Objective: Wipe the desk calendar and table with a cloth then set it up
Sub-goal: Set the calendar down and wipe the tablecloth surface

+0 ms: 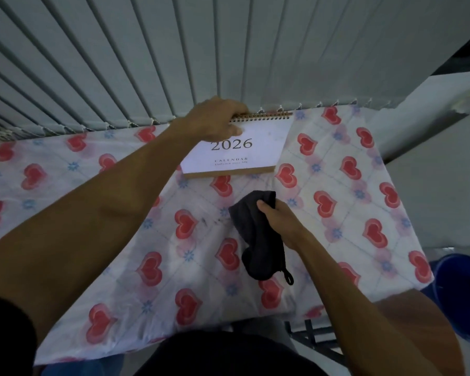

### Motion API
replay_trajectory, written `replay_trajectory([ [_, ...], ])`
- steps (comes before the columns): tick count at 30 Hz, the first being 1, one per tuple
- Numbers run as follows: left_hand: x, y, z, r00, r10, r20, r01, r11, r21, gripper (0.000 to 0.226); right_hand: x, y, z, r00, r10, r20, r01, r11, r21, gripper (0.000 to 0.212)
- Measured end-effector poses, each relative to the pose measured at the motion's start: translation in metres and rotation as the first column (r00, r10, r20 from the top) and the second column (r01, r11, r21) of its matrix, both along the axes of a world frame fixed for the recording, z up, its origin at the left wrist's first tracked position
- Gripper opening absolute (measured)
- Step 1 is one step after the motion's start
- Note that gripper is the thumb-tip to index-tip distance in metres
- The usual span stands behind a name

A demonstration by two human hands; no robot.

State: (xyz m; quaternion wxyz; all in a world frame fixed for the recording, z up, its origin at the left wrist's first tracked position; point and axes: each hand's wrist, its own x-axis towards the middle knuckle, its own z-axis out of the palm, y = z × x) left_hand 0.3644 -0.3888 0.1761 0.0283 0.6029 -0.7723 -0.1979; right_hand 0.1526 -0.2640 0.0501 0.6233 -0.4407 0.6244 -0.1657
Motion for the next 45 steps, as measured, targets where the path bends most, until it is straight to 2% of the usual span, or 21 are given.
replay_trajectory([
  [4,0.011,0.005,-0.013,0.999,0.047,-0.012,-0.048,0.995,-0.092,0.053,0.008,-0.008,-0.003,0.997,0.068,-0.041,-0.068,0.998,-0.013,0.019],
  [7,0.012,0.02,-0.029,0.999,0.042,-0.01,-0.044,0.96,-0.277,0.061,0.014,-0.014,-0.006,0.997,0.08,-0.022,-0.08,0.997,0.0,0.01],
  [10,0.019,0.04,-0.041,0.991,0.134,-0.007,-0.122,0.878,-0.463,0.066,0.019,-0.021,-0.01,0.993,0.116,-0.007,-0.116,0.993,0.001,0.022],
  [12,0.023,0.061,-0.045,0.947,0.267,-0.178,-0.32,0.763,-0.561,0.053,0.021,-0.024,-0.01,0.992,0.129,-0.004,-0.129,0.991,-0.017,0.02],
  [14,0.017,0.095,-0.056,0.857,0.339,-0.387,-0.515,0.562,-0.647,0.034,0.023,-0.028,-0.014,0.989,0.149,-0.016,-0.149,0.988,-0.031,0.023],
  [15,0.009,0.115,-0.068,0.821,0.379,-0.426,-0.569,0.495,-0.656,0.029,0.025,-0.029,-0.016,0.986,0.167,-0.025,-0.168,0.985,-0.027,0.027],
  [16,0.0,0.137,-0.084,0.793,0.427,-0.434,-0.606,0.489,-0.628,0.028,0.027,-0.031,-0.018,0.981,0.192,-0.036,-0.193,0.981,-0.018,0.029],
  [18,-0.015,0.175,-0.127,0.748,0.532,-0.397,-0.664,0.584,-0.467,0.033,0.035,-0.034,-0.022,0.96,0.263,-0.093,-0.267,0.963,-0.036,0.034],
  [20,-0.023,0.2,-0.17,0.701,0.648,-0.297,-0.713,0.641,-0.284,0.038,0.041,-0.035,-0.03,0.919,0.294,-0.262,-0.336,0.933,-0.131,0.039],
  [23,-0.026,0.213,-0.208,0.737,0.671,-0.083,-0.675,0.722,-0.153,0.051,0.045,-0.031,-0.041,0.865,0.119,-0.488,-0.327,0.871,-0.366,0.053],
  [26,-0.027,0.211,-0.215,0.78,0.626,0.015,-0.623,0.778,-0.089,0.055,0.05,-0.011,-0.048,0.766,-0.021,-0.643,-0.432,0.724,-0.538,0.062],
  [28,-0.021,0.21,-0.218,0.785,0.618,0.045,-0.613,0.785,-0.092,0.054,0.055,0.007,-0.055,0.685,0.035,-0.728,-0.606,0.581,-0.543,0.057],
  [30,-0.014,0.215,-0.221,0.795,0.599,0.096,-0.592,0.801,-0.088,0.056,0.055,0.018,-0.068,0.571,0.148,-0.807,-0.761,0.464,-0.454,0.054],
  [33,-0.003,0.225,-0.225,0.8,0.59,0.111,-0.579,0.807,-0.117,0.056,0.048,0.008,-0.08,0.495,0.154,-0.855,-0.803,0.456,-0.383,0.057],
  [35,-0.002,0.224,-0.224,0.796,0.596,0.104,-0.583,0.802,-0.127,0.057,0.042,0.0,-0.083,0.488,0.059,-0.871,-0.752,0.536,-0.385,0.061],
  [37,-0.004,0.223,-0.224,0.79,0.606,0.099,-0.594,0.795,-0.125,0.057,0.042,0.004,-0.085,0.521,-0.058,-0.851,-0.619,0.661,-0.424,0.066],
  [38,-0.005,0.224,-0.224,0.786,0.609,0.105,-0.598,0.793,-0.12,0.056,0.045,0.012,-0.085,0.543,-0.117,-0.832,-0.559,0.689,-0.461,0.068],
  [39,-0.006,0.223,-0.224,0.78,0.616,0.107,-0.604,0.787,-0.124,0.056,0.051,0.024,-0.085,0.574,-0.142,-0.807,-0.537,0.679,-0.501,0.068],
  [41,-0.008,0.223,-0.225,0.768,0.629,0.119,-0.616,0.776,-0.133,0.056,0.067,0.051,-0.088,0.637,-0.075,-0.768,-0.603,0.573,-0.556,0.06],
  [43,-0.009,0.222,-0.226,0.768,0.625,0.138,-0.61,0.78,-0.136,0.058,0.072,0.062,-0.089,0.638,0.059,-0.768,-0.714,0.418,-0.561,0.055],
  [45,-0.008,0.222,-0.226,0.78,0.61,0.141,-0.596,0.792,-0.129,0.059,0.059,0.045,-0.089,0.614,0.115,-0.781,-0.758,0.362,-0.543,0.053],
])
